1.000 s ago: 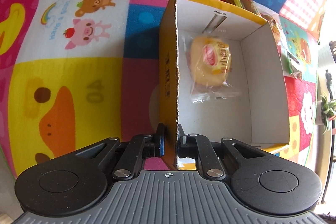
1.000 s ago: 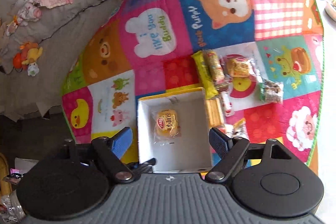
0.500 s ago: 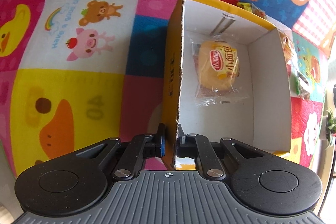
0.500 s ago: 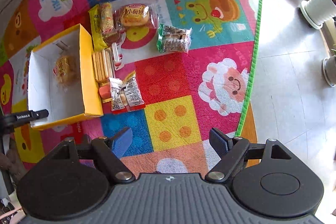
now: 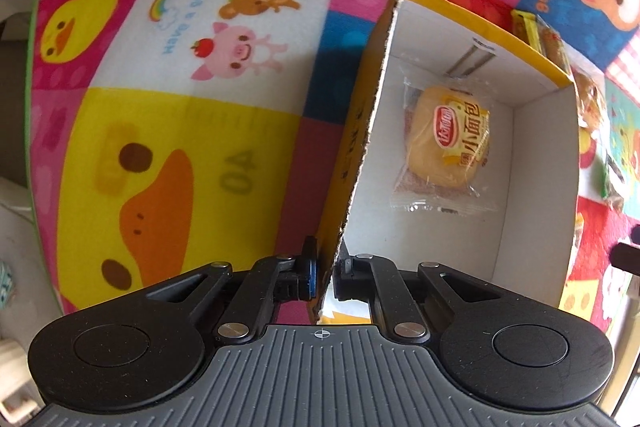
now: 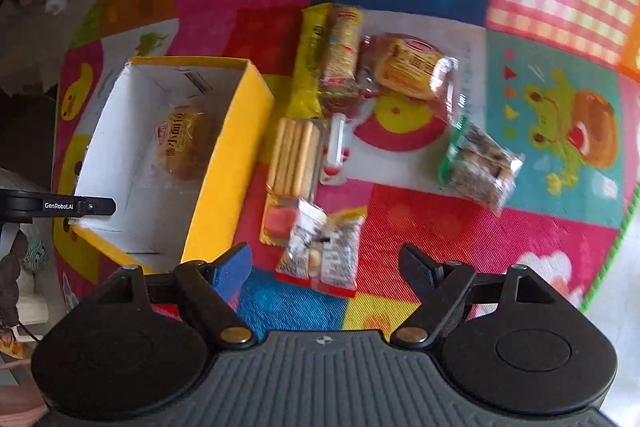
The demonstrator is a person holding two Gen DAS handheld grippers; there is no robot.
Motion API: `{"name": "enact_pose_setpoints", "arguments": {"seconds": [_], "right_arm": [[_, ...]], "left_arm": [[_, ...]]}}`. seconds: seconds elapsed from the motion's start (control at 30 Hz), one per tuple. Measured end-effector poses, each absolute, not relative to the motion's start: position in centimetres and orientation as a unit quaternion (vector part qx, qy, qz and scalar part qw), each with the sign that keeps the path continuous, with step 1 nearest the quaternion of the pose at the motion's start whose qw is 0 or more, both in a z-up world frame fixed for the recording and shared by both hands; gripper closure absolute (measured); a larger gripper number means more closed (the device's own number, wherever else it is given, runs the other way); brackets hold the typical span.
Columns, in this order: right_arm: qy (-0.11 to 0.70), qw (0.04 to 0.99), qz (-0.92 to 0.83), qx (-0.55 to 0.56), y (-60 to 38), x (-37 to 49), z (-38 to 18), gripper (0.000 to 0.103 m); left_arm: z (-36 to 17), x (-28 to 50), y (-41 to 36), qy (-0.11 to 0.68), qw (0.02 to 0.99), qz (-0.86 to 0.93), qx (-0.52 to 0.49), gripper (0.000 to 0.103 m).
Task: Organize objects
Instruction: 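Reach the right tool to the biscuit-stick pack and grasp it, then carry the biscuit-stick pack into the box and release it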
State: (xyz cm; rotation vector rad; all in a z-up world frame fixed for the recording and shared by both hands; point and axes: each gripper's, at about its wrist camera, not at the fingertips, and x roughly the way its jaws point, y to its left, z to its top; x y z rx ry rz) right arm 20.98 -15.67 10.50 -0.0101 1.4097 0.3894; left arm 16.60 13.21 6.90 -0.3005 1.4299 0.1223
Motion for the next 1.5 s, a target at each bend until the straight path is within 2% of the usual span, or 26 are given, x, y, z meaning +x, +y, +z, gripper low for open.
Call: {"name": "enact_pose_setpoints", "arguments": {"seconds": [0.07, 0.13, 0.2, 0.43, 0.73, 0.77, 0.8, 0.87, 1.0, 1.27, 1.5], "right_arm": [[0.634, 0.748, 0.199, -0.008, -14.1, 22.0, 9.3, 0.024], [0.621, 0.752, 0.219, -0.024, -12.4, 22.7, 8.3, 0.032], [0.617, 0.755, 0.216, -0.041, -11.1, 23.4, 7.1, 0.048], [0.645, 0.73, 0.22, -0.049, -10.0, 24.9, 3.0, 0.05], [0.655, 0.729, 0.182, -0.082, -7.8, 25.2, 2.7, 0.051], [0.653, 0.731, 0.178, -0.085, -7.6, 25.0, 2.7, 0.054], [0.653, 0.731, 0.175, -0.087, -7.7, 24.9, 2.7, 0.062], [0.664, 0.723, 0.176, -0.068, -8.5, 24.5, 3.2, 0.07], [0.655, 0.732, 0.18, -0.052, -11.0, 22.5, 6.4, 0.071], [0.614, 0.779, 0.124, 0.001, -16.4, 19.0, 17.6, 0.072], [0.582, 0.81, 0.071, 0.0, -17.7, 15.4, 25.5, 0.072]], "left_arm": [[6.9, 16.4, 13.4, 0.65, 0.744, 0.068, -0.139, 0.094], [6.9, 16.3, 13.4, 0.648, 0.744, 0.076, -0.144, 0.093], [6.9, 16.4, 13.4, 0.646, 0.744, 0.083, -0.149, 0.093], [6.7, 16.1, 13.2, 0.645, 0.745, 0.089, -0.145, 0.093], [6.2, 15.3, 12.5, 0.662, 0.735, 0.085, -0.118, 0.094], [6.2, 15.1, 12.5, 0.663, 0.735, 0.081, -0.118, 0.094], [6.3, 15.0, 12.4, 0.663, 0.735, 0.077, -0.114, 0.094], [6.3, 14.8, 12.2, 0.663, 0.738, 0.064, -0.104, 0.094], [6.3, 14.5, 11.5, 0.665, 0.739, 0.047, -0.096, 0.094], [6.3, 15.2, 8.6, 0.66, 0.745, -0.023, -0.089, 0.092], [5.9, 16.8, 7.4, 0.661, 0.744, -0.065, -0.08, 0.092]]}}
